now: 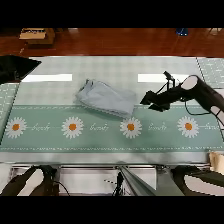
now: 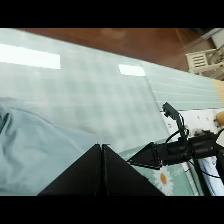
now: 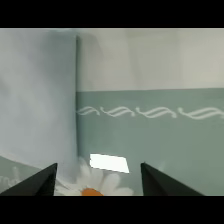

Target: Fold the shirts.

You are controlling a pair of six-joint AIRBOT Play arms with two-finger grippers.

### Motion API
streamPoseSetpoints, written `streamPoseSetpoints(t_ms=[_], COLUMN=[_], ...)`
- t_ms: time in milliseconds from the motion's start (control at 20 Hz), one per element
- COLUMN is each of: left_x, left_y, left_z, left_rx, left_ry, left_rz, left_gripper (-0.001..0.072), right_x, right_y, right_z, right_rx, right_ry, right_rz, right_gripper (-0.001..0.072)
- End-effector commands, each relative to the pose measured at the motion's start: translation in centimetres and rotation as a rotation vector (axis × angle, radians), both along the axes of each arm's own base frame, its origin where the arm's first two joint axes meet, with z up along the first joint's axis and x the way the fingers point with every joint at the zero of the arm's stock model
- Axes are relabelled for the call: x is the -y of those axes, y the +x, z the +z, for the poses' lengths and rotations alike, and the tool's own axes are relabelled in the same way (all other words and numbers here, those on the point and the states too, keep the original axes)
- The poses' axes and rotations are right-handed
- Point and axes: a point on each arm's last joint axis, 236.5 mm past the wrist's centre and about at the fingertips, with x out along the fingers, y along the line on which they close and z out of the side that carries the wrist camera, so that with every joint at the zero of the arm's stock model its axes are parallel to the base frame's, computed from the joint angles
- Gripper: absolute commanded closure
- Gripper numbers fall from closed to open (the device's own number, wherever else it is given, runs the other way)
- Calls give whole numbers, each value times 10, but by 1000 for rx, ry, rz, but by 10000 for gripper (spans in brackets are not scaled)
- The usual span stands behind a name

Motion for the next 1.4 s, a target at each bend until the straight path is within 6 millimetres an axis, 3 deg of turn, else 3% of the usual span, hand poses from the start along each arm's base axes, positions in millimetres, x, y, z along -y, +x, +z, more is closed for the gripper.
streamPoseSetpoints(t_ms=[0,200,250,350,400,500,600,700,800,900,1000,1150,1250,1300,1350], left_x=[-6,-6,-5,-4,-4,-9,-17,-24,-33,-43,-47,-50,-51,-51,-52], left_y=[-1,-1,-2,-4,-4,-4,1,10,20,25,30,36,39,40,40], left_z=[-14,-14,-14,-15,-16,-23,-29,-28,-36,-58,-76,-96,-106,-109,-112], left_rx=[-34,-35,-38,-42,-43,-55,-56,-42,-50,-99,-146,-197,-218,-214,-215], left_ry=[52,53,52,53,57,93,127,129,144,185,191,175,174,184,188], left_rz=[11,10,5,-5,-4,6,37,74,109,117,112,106,98,87,83], left_gripper=[689,689,689,689,689,689,689,689,689,689,689,689,689,689,689], right_x=[-32,-74,-84,-96,-100,-99,-79,-36,28,101,171,269,312,325,331], right_y=[20,2,-3,0,4,12,17,12,-3,-30,-73,-156,-214,-241,-256], right_z=[-10,-45,-51,-46,-33,9,63,113,151,183,205,217,218,217,216], right_rx=[84,-26,-43,-5,27,116,205,228,248,255,222,75,-68,-146,-187], right_ry=[122,153,163,195,221,259,256,194,38,-139,-313,-570,-700,-735,-734], right_rz=[-177,-173,-164,-139,-109,2,72,60,16,-78,-203,-475,-618,-664,-733], right_gripper=[124,134,231,606,684,685,685,685,685,685,685,686,685,685,685])
